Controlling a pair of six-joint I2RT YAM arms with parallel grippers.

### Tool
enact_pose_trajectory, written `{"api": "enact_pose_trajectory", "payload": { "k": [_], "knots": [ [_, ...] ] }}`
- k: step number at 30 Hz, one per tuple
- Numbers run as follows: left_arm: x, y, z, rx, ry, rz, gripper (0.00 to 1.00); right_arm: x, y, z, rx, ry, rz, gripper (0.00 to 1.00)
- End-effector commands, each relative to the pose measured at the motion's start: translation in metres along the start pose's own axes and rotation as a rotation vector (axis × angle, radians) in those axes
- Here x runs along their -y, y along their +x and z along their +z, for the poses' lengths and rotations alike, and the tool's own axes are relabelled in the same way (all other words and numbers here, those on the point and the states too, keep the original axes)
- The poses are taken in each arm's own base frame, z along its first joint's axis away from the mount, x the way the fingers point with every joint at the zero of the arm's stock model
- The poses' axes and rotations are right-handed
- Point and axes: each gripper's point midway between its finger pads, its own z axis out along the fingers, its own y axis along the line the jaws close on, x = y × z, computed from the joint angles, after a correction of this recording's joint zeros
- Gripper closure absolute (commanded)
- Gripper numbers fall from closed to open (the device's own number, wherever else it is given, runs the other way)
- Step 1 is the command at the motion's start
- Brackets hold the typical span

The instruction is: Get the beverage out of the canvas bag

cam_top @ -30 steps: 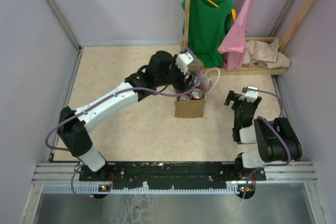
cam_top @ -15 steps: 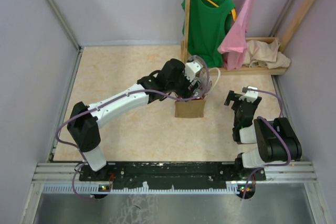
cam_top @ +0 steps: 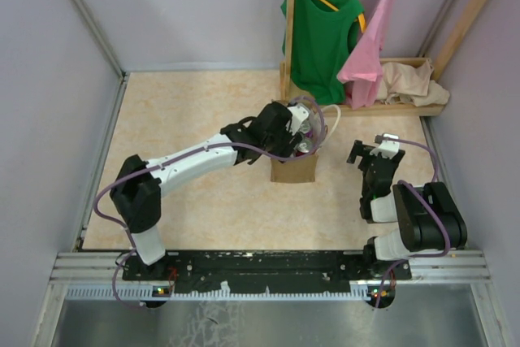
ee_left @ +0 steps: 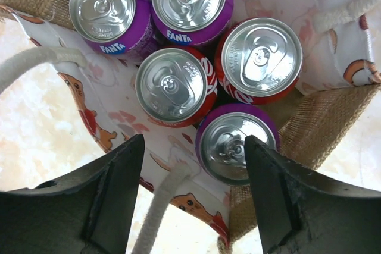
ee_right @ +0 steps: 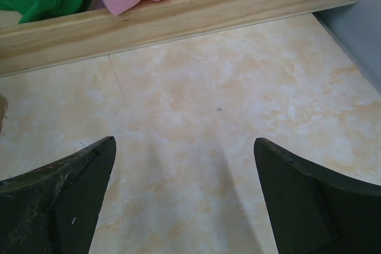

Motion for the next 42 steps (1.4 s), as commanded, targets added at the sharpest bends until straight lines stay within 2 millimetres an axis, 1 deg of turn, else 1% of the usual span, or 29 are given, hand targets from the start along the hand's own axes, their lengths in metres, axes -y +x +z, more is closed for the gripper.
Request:
{"api": "enact_pose_trajectory", "payload": {
  "k": [1, 2, 7, 13, 16, 19, 23, 25, 29, 32, 36, 39, 42],
  "knots": [
    [0.02, 0.003, -0.011, -0.02, 0.03, -0.022, 0.22, -0.001, -0.024, 0.008, 0.081, 0.007, 0.017, 0.01],
    [0.024, 0.001, -0.014, -0.021, 0.034, -0.024, 0.2, -0.002, -0.024, 0.008, 0.081, 0.006, 0.017, 0.01],
    [0.034, 0.008, -0.02, -0.07, 0.055, -0.051, 0.1, -0.002, -0.024, 0.008, 0.081, 0.006, 0.017, 0.01],
    [0.037, 0.026, -0.013, -0.141, 0.044, -0.071, 0.03, -0.001, -0.024, 0.008, 0.081, 0.006, 0.017, 0.01],
    [0.038, 0.036, -0.009, -0.176, 0.036, -0.072, 0.02, -0.002, -0.025, 0.008, 0.082, 0.007, 0.017, 0.01],
    [0.04, 0.043, -0.003, -0.207, 0.038, -0.068, 0.05, -0.001, -0.024, 0.008, 0.081, 0.007, 0.016, 0.01],
    [0.041, 0.045, 0.004, -0.23, 0.042, -0.049, 0.17, -0.002, -0.025, 0.008, 0.082, 0.006, 0.017, 0.01],
    [0.041, 0.043, 0.006, -0.232, 0.043, -0.036, 0.23, -0.001, -0.024, 0.008, 0.081, 0.007, 0.017, 0.01],
    [0.041, 0.04, 0.008, -0.26, 0.049, 0.009, 0.23, -0.001, -0.025, 0.008, 0.081, 0.007, 0.016, 0.01],
    [0.04, 0.041, 0.003, -0.313, 0.057, 0.023, 0.24, -0.002, -0.024, 0.008, 0.081, 0.006, 0.016, 0.01],
    [0.051, 0.043, -0.006, -0.359, 0.125, 0.012, 0.23, -0.001, -0.024, 0.008, 0.081, 0.007, 0.017, 0.01],
    [0.063, 0.036, -0.014, -0.35, 0.197, -0.01, 0.2, -0.002, -0.024, 0.008, 0.081, 0.006, 0.016, 0.01],
    [0.065, 0.024, -0.022, -0.325, 0.218, -0.019, 0.19, -0.002, -0.024, 0.008, 0.081, 0.006, 0.016, 0.01]
  ]
}}
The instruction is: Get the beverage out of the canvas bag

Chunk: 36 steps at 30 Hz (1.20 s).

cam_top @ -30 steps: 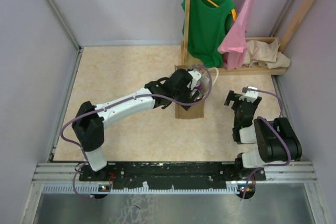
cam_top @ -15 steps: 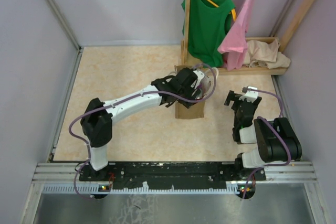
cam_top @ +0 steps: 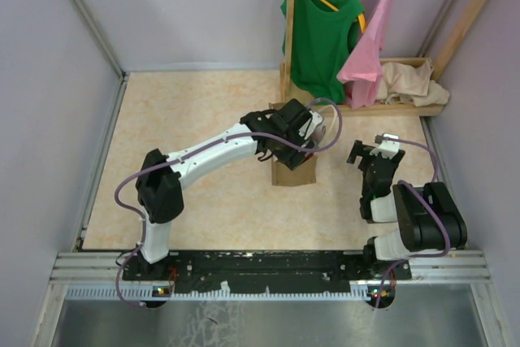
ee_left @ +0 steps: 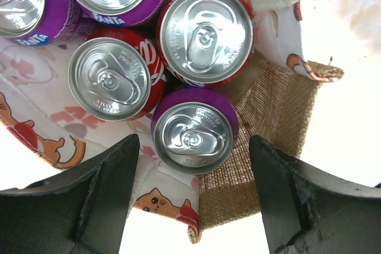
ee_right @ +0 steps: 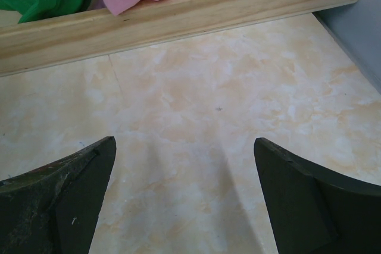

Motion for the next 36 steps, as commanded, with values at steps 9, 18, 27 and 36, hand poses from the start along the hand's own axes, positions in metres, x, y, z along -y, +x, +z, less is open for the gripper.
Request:
{"api": "enact_pose_trajectory", "payload": {
  "k": [9, 18, 27, 36],
  "knots": [
    [0.023, 0.004, -0.027, -0.048, 0.127, 0.031, 0.17, -0.002, -0.025, 0.008, 0.084, 0.006, 0.017, 0.01],
    [0.032, 0.021, -0.007, -0.096, 0.238, 0.022, 0.29, -0.002, -0.025, 0.008, 0.082, 0.006, 0.017, 0.01],
    [0.02, 0.038, 0.008, -0.151, 0.245, -0.014, 0.28, -0.002, -0.025, 0.008, 0.083, 0.006, 0.017, 0.01],
    [0.018, 0.066, 0.022, -0.266, 0.221, -0.024, 0.26, -0.002, -0.025, 0.008, 0.082, 0.006, 0.016, 0.01]
  ]
}}
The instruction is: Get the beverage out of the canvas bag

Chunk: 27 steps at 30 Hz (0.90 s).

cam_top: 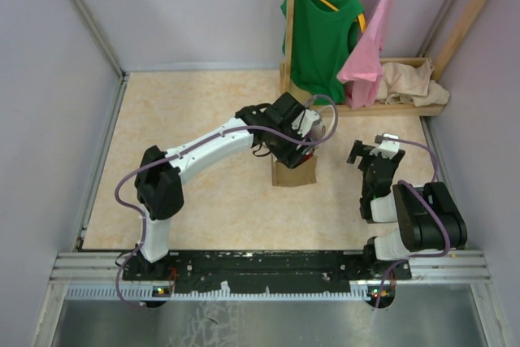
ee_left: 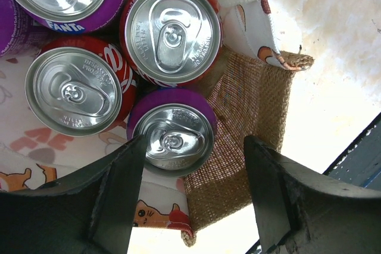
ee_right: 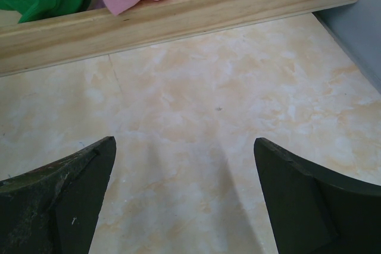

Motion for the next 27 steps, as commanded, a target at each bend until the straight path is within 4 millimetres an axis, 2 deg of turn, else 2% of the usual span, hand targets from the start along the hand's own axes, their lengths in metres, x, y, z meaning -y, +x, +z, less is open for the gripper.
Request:
{"api": "enact_pose_trajectory", "payload": {
  "k": [1, 6, 10, 12, 18, 23, 25, 27],
  "knots": [
    [0.0, 0.061, 0.025, -0.234, 0.021, -0.026, 0.27, -0.001, -0.025, 0.008, 0.083, 0.007, 0.016, 0.01],
    [0.0, 0.073, 0.031, -0.273, 0.024, -0.027, 0.3, -0.002, -0.025, 0.008, 0.083, 0.006, 0.017, 0.01],
    [0.002, 0.087, 0.034, -0.32, 0.037, -0.035, 0.17, -0.001, -0.025, 0.008, 0.083, 0.007, 0.017, 0.01],
    [0.007, 0.087, 0.031, -0.318, 0.063, -0.037, 0.11, -0.002, -0.025, 0.008, 0.083, 0.006, 0.017, 0.01],
    [0.011, 0.057, 0.012, -0.21, 0.077, -0.022, 0.04, -0.002, -0.025, 0.008, 0.083, 0.007, 0.016, 0.01],
    [0.013, 0.031, -0.008, -0.142, 0.074, -0.016, 0.03, -0.002, -0.025, 0.008, 0.082, 0.006, 0.017, 0.01],
    [0.017, 0.023, -0.018, -0.114, 0.085, -0.011, 0.09, -0.001, -0.025, 0.008, 0.083, 0.007, 0.017, 0.01],
    [0.02, 0.017, -0.027, -0.086, 0.101, -0.003, 0.19, -0.002, -0.025, 0.008, 0.083, 0.006, 0.017, 0.01]
  ]
}}
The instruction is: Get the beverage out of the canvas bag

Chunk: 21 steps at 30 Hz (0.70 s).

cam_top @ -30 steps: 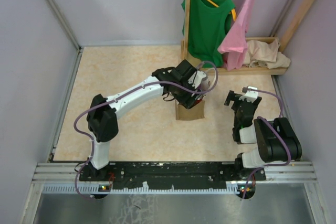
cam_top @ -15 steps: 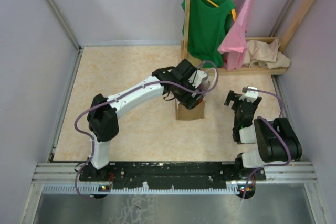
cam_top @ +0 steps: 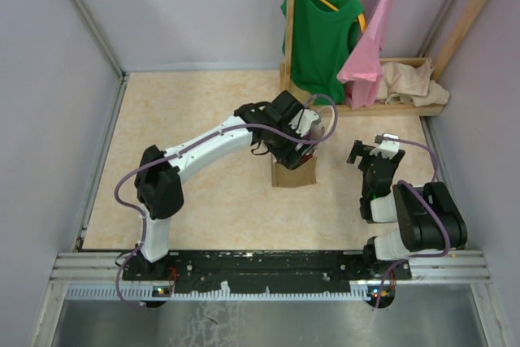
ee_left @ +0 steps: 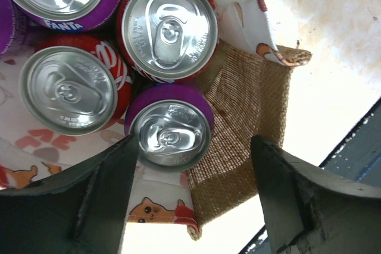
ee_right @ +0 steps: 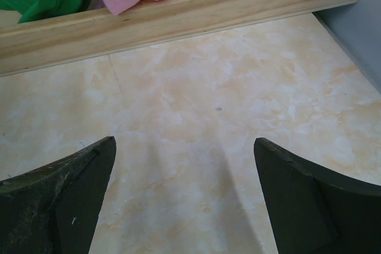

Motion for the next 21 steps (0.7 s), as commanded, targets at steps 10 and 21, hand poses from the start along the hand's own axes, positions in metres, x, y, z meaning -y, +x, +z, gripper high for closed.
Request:
{"api": "enact_pose_trajectory", "payload": {
  "k": [10, 21],
  "knots": [
    [0.043, -0.005, -0.058, 0.013, 0.192, 0.045, 0.14, -0.002, -0.025, 0.008, 0.083, 0.007, 0.018, 0.01],
    [0.034, 0.011, -0.034, -0.041, 0.237, 0.053, 0.13, -0.002, -0.025, 0.008, 0.083, 0.007, 0.016, 0.01]
  ]
}}
